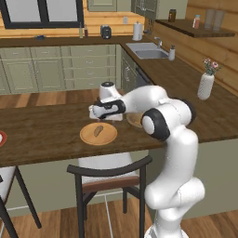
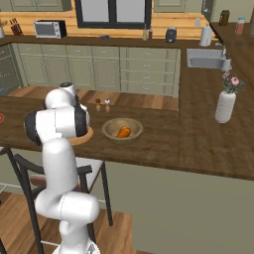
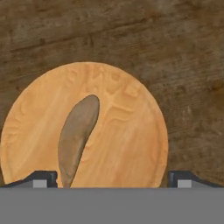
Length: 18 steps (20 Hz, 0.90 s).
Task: Pick the chicken drumstick and sweet potato from their plates and place them in the bowl. Then put the bowl in the fridge.
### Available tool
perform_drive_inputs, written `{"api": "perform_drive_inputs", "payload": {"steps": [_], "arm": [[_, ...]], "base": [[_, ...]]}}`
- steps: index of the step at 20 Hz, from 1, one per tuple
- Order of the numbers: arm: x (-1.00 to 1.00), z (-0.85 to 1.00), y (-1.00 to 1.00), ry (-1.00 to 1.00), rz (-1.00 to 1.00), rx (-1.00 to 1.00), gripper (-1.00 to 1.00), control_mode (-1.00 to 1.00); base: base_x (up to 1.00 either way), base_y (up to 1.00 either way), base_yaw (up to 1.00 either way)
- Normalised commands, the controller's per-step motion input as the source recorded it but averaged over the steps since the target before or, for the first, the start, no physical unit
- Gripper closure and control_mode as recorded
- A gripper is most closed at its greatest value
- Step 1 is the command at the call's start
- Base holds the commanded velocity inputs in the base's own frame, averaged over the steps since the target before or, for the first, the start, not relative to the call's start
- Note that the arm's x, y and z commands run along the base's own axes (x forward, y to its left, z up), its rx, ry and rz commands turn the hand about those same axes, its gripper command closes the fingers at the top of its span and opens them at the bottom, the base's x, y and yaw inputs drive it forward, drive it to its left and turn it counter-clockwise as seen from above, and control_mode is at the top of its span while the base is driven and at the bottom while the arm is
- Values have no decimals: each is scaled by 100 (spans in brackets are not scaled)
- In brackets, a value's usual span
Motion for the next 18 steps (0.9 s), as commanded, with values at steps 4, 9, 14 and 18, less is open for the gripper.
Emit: {"api": "perform_drive_inputs", "payload": {"steps": [4, 9, 14, 18], "arm": [[15, -25, 8, 8, 0, 0, -100, -100], [8, -26, 14, 9, -3, 0, -100, -100], [1, -39, 17, 5, -3, 0, -100, -100], [19, -35, 15, 3, -2, 0, -100, -100]], "base": [[0, 0, 0], [0, 0, 0], [0, 0, 0], [0, 0, 0]]}}
